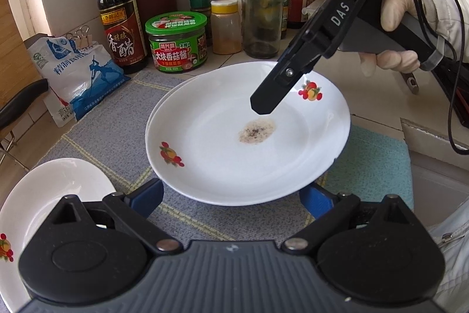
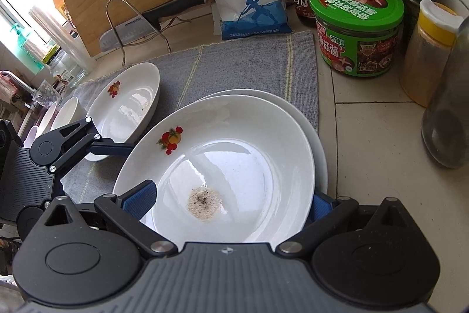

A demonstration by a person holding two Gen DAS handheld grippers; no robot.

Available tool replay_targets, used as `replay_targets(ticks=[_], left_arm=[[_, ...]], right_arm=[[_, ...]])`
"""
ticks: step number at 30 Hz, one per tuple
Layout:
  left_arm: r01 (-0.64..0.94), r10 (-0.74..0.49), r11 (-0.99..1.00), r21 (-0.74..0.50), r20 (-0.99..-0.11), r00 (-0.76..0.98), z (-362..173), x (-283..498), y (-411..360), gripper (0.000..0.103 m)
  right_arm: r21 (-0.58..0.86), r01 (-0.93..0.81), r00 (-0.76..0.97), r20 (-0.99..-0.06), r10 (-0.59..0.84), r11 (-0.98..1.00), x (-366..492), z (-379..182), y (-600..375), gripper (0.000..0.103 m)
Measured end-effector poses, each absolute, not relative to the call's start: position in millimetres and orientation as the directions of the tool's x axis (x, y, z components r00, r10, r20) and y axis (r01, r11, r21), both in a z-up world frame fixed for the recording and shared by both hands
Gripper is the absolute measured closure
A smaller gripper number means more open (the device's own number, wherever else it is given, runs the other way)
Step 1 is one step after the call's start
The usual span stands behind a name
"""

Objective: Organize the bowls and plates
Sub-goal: 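Lower the stained plate onto the flowered plate and open the right gripper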

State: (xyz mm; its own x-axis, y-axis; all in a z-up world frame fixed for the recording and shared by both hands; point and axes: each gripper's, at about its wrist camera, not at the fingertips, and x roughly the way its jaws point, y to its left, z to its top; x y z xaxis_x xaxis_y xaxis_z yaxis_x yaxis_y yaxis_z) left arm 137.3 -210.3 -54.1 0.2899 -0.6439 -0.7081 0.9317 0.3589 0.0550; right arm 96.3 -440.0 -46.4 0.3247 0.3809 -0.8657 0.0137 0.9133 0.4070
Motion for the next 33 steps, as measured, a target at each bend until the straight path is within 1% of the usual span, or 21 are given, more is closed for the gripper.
replay_targets(ticks=[14, 25, 33], left_arm=[[0.925, -0.635, 0.369, 0.091, -0.702, 0.322, -53, 134, -209, 0.004], [0.901, -0.614, 0.422, 0.100, -0.700, 0.365, -47, 126, -202, 0.004], [0.874, -0.618, 0.476, 0.091, -0.673, 0.407, -37, 117, -188, 0.004]], right_arm=[[0.363, 0.036, 0.341, -0.880, 0.330, 0.931, 90, -37, -436, 0.000], [0.307, 0.046, 0.352, -0.895, 0.272, 0.951, 83, -32, -429, 0.000], [0.245, 0.041, 0.353, -0.910, 0.215, 0.969, 81, -31, -422, 0.000]])
